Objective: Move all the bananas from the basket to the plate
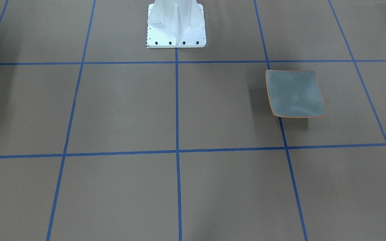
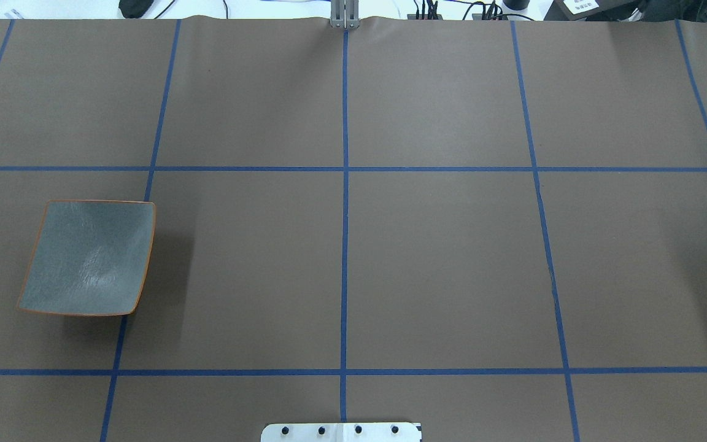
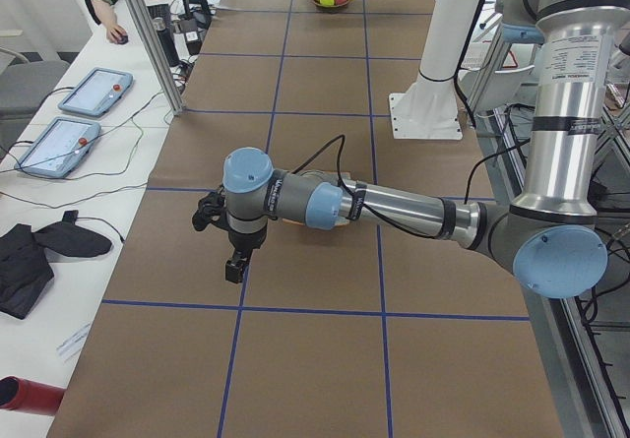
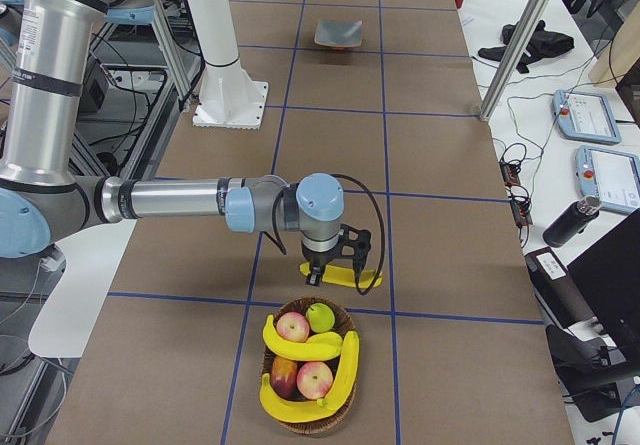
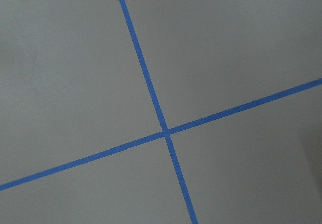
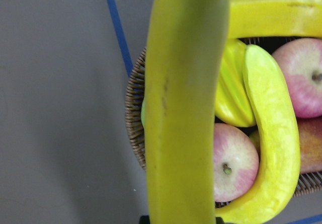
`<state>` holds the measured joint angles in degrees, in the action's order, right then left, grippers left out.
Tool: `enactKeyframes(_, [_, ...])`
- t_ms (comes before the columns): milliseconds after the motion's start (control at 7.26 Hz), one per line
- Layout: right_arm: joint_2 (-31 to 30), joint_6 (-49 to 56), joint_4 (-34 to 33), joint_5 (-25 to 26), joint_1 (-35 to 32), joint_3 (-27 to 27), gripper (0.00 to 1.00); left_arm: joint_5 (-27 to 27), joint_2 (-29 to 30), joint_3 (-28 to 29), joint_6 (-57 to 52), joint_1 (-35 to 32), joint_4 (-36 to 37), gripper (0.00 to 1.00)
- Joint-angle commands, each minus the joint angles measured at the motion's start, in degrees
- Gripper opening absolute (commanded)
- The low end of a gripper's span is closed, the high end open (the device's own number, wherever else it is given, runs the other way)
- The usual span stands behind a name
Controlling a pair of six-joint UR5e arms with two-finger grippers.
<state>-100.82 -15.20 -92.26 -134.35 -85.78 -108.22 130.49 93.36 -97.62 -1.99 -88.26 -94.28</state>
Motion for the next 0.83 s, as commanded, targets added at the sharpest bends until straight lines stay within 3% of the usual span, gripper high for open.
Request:
enactKeyframes(0, [20.2,0.0,-18.5,0.3,4.6,-0.3,0.00,0.0,3.1,1.5,14.4,3.3,-5.8,1.00])
enactKeyframes(138, [30.5,-0.1,-29.4,1.6,8.0,-0.2,0.00,0.0,6.3,3.5,23.8,4.3,-9.9,1.00])
enactKeyframes(276, [37.9,-0.9,-36.1,2.2,12.6,-0.3,0.00,0.1,8.7,4.4,29.8,6.8,-13.4,1.00])
enactKeyframes(551, [40.4,-3.2,-37.0,1.4,20.7,-3.0,0.00,0.1,14.7,5.1,47.9,15.6,-22.7,1.00])
enactKeyframes(689, [41.9,-9.6,-36.7,0.9,25.7,-4.8,0.00,0.1,18.1,5.2,59.5,19.8,-27.2,1.00])
